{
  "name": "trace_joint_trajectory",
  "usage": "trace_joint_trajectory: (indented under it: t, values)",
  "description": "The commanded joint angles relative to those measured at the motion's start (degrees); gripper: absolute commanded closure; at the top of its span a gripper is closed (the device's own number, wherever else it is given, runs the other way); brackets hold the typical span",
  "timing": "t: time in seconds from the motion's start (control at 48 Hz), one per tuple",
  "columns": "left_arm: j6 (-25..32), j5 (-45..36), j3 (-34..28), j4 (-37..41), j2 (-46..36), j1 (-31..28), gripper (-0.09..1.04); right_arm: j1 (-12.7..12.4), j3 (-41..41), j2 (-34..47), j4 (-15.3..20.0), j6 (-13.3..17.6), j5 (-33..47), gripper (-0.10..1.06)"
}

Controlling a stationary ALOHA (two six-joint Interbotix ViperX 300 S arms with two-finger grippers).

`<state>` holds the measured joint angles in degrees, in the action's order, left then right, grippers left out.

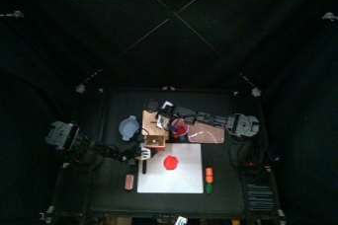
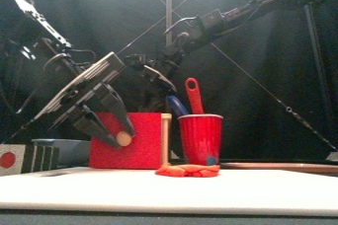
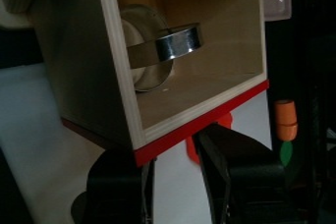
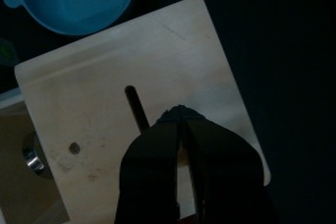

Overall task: Get the cutter from the drawer then cut the dough then place the extra dough in the bowl
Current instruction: Open the drawer

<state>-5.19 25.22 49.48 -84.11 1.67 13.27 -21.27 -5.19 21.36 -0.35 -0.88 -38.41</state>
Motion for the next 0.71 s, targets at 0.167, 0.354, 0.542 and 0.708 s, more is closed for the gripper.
trace_joint_trajectory:
  t: [0.167, 0.354, 0.542, 0.708]
  values:
    - [0.2, -0.2, -1.5, -0.7, -0.2, 1.5, 0.39, -0.1, 0.0, -1.1, 0.0, 0.1, -0.4, 0.95]
    - [0.1, -0.1, -1.6, -1.5, -0.2, 1.9, 0.39, -0.1, 0.0, -1.1, 0.0, 0.1, -0.4, 0.95]
    - [0.1, -0.1, -1.6, -1.9, -0.2, 2.1, 0.39, -0.1, 0.0, -1.1, 0.0, 0.1, -0.4, 0.95]
    - [0.1, -0.1, -1.6, -2.0, -0.1, 2.2, 0.38, -0.1, 0.0, -1.1, 0.0, 0.1, -0.4, 0.95]
